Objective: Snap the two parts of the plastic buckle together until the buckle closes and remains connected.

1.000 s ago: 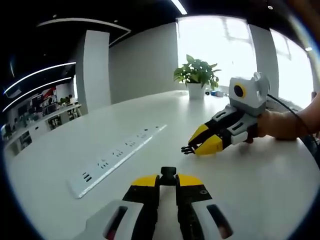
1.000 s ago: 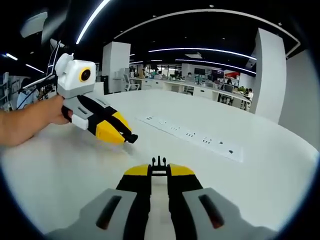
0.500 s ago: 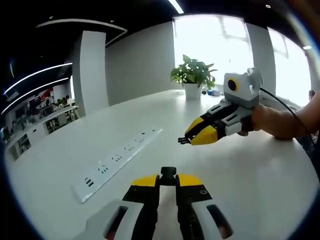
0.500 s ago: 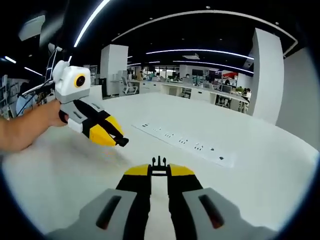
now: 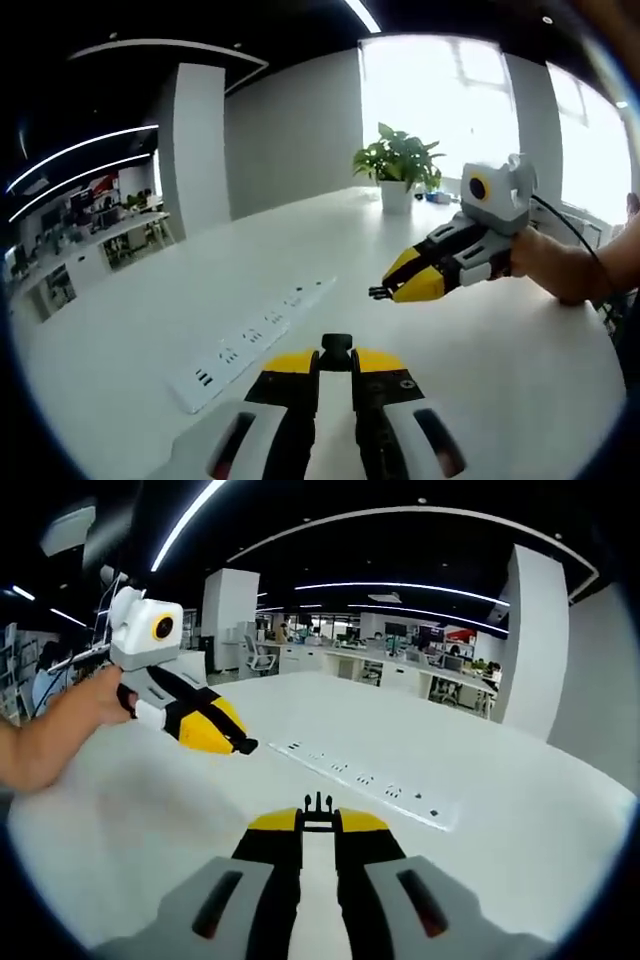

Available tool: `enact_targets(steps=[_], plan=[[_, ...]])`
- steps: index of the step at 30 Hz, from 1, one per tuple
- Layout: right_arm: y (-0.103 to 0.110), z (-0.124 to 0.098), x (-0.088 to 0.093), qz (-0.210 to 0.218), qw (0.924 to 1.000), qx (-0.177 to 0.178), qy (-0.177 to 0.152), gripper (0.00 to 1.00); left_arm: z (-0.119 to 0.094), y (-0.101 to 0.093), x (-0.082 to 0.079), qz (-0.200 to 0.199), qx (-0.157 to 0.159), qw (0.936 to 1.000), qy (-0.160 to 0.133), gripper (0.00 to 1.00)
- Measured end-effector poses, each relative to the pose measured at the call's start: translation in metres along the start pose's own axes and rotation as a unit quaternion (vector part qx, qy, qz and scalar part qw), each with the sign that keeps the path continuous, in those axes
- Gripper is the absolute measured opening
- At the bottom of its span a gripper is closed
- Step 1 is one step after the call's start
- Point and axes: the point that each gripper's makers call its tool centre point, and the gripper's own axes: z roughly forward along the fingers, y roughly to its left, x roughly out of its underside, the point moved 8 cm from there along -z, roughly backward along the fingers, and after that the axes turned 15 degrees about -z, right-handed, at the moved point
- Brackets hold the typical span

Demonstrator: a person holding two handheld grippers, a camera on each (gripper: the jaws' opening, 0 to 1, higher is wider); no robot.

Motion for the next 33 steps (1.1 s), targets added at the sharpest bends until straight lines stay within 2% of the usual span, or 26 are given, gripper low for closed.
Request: enact_targets(steps=[11,17,22,33], plan=[[-0.01,-0.011,-0.011,-0.007,1.0,-0.003,-0.003,0.11,-0.003,0.0,-0.002,0.002,-0.005,1.0,-0.002,0.11],[-0.01,-0.017,-0.021,-0.02,0.9988,-0.035,-0.026,0.11,-0.003,-0.007,-0.002,0.007,0.009,0.9999,0.004,0.11],[-0.007,-0.019,-0.02,-0.023,0.9985,-0.043,-0.027,0.11,-0.003,-0.007,-0.002,0.009,0.016,0.9998,0.005,0.11],[-0.012,-0.023,-0.019,-0.019,0.9988,-0.036,-0.027,0.11,-0.003,0.0,-0.002,0.002,0.014,0.9999,0.001,0.11]])
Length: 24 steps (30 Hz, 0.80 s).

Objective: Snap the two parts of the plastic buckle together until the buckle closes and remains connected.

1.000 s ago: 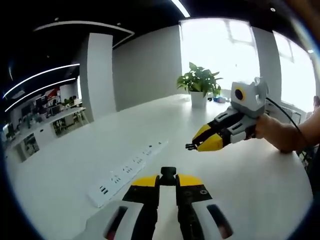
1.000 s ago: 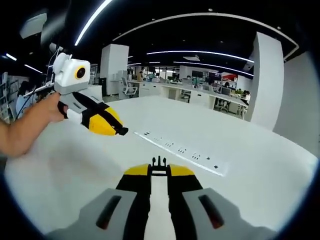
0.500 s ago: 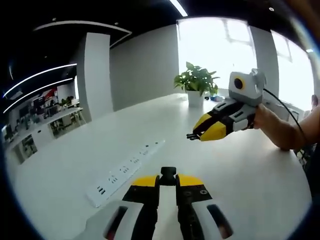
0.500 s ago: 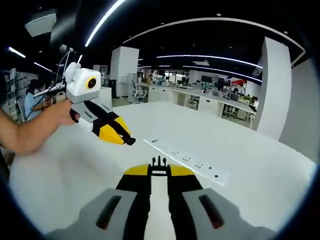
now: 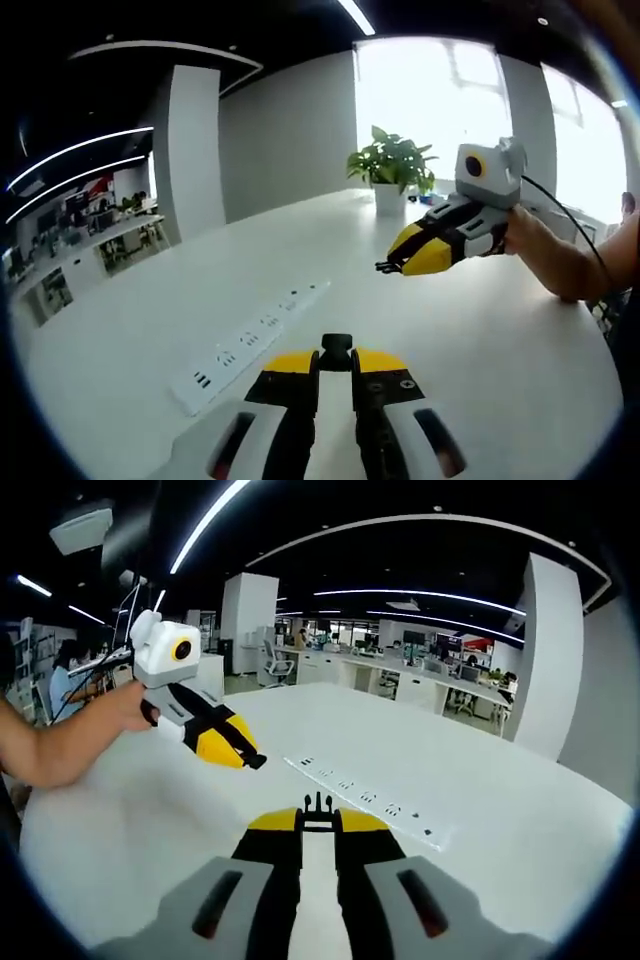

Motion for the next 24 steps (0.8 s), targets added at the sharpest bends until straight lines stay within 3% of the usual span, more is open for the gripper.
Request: enact_targets(steps=[13,24], plan=[[0.009,0.003,0.005,-0.005,0.9999,-0.009,0.004,0.11,0.005,-0.005,0.006,0.011,0.014,0.9998,0.01,0.11],[0.008,-0.003,-0.003,-0.004,0.9999,-0.009,-0.005,0.11,0.01,-0.015,0.01,0.022,0.022,0.9992,0.025,0.1]])
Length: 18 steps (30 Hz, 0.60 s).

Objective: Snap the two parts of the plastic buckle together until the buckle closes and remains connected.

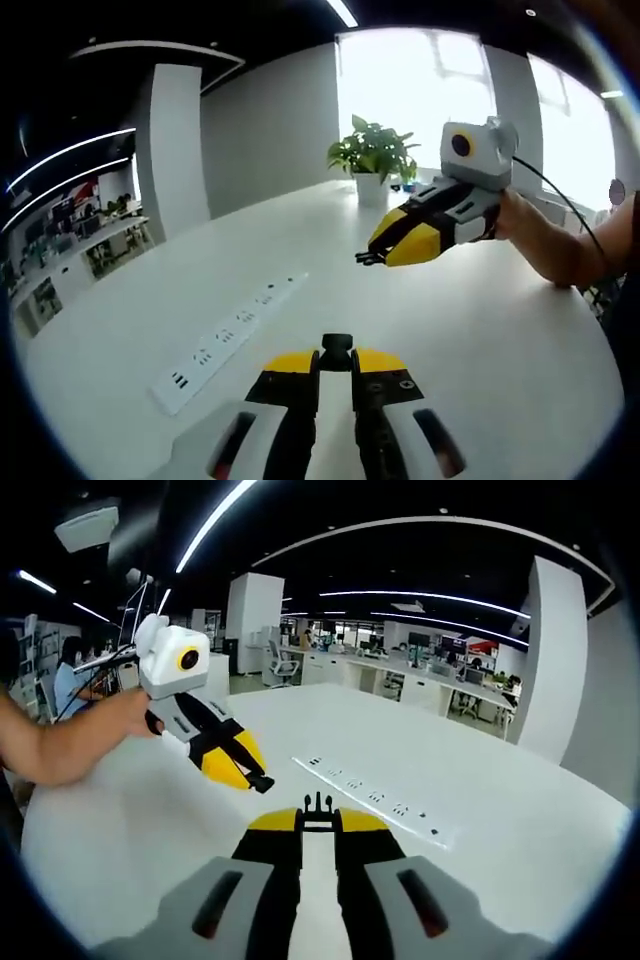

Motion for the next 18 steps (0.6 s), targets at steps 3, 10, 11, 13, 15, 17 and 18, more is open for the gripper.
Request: enact_targets(steps=[3,10,11,13,15,17,18], plan=[[0.0,-0.001,0.0,0.001,1.0,-0.003,0.0,0.11,-0.003,-0.001,0.0,-0.002,0.002,1.0,-0.003,0.1],[0.008,-0.01,-0.004,-0.009,0.9999,-0.008,-0.003,0.11,-0.004,-0.007,0.004,-0.004,0.011,0.9999,0.001,0.1],[0.01,-0.01,-0.005,-0.01,0.9999,-0.01,-0.003,0.11,-0.004,-0.009,0.005,-0.004,0.014,0.9999,0.003,0.1],[0.011,-0.011,-0.004,-0.01,0.9998,-0.014,-0.003,0.11,-0.003,-0.011,0.006,-0.004,0.016,0.9999,0.001,0.1],[0.014,-0.011,-0.003,-0.01,0.9998,-0.018,-0.003,0.11,-0.003,-0.014,0.008,-0.004,0.019,0.9998,0.003,0.1],[0.016,-0.011,-0.002,-0.008,0.9998,-0.02,-0.003,0.11,-0.004,-0.015,0.009,-0.003,0.017,0.9998,0.004,0.1],[0.017,-0.012,-0.001,-0.009,0.9997,-0.021,-0.002,0.11,-0.005,-0.015,0.01,-0.003,0.017,0.9998,0.005,0.1]])
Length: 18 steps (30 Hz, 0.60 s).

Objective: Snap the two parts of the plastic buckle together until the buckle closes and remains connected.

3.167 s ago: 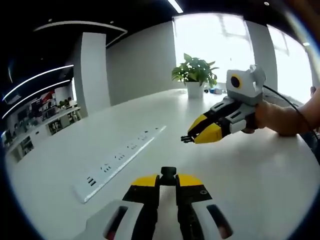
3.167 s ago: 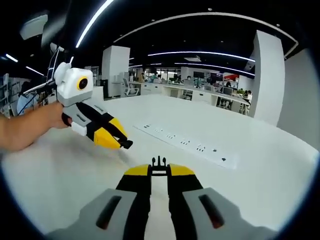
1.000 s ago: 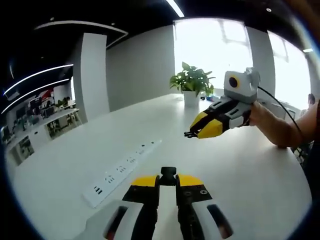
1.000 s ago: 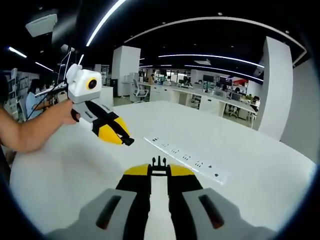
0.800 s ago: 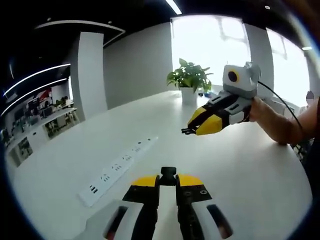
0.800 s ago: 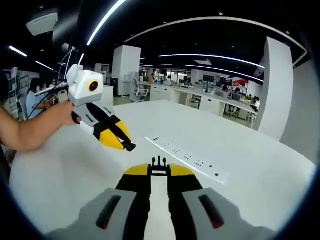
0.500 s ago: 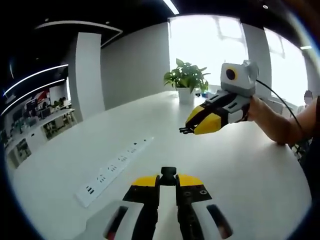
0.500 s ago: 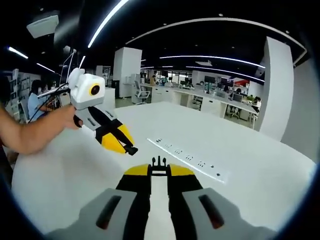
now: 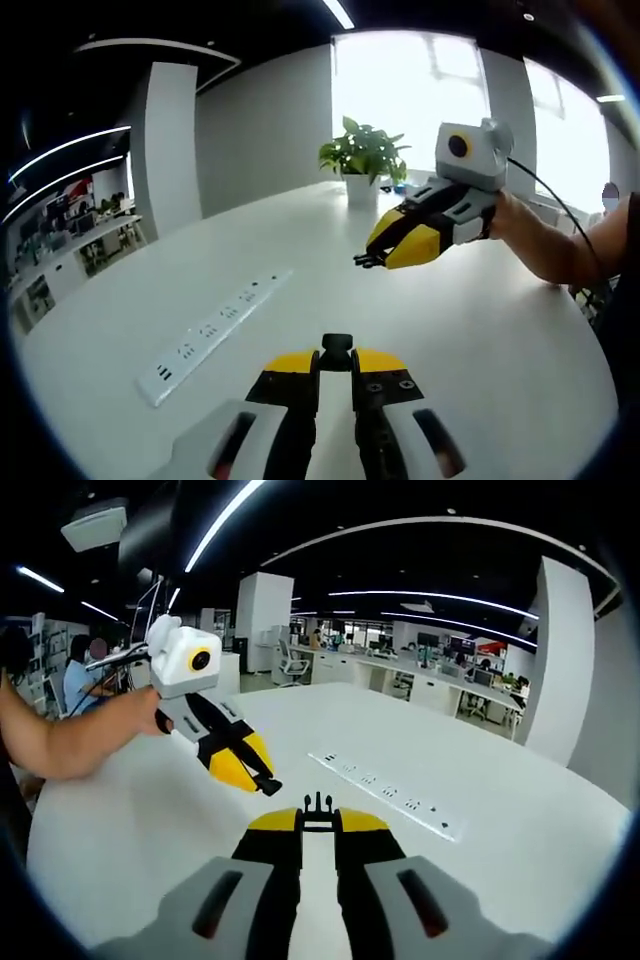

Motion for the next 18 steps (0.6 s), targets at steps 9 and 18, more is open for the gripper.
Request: enact_targets(steps=[9,18], plan=[[0.005,0.0,-0.002,-0.001,1.0,-0.005,-0.004,0.11,-0.006,-0.004,0.002,-0.001,0.0,1.0,-0.004,0.1],[0.013,-0.001,-0.001,-0.004,0.9999,-0.011,-0.003,0.11,-0.007,-0.008,0.01,-0.001,0.0,1.0,0.002,0.1]])
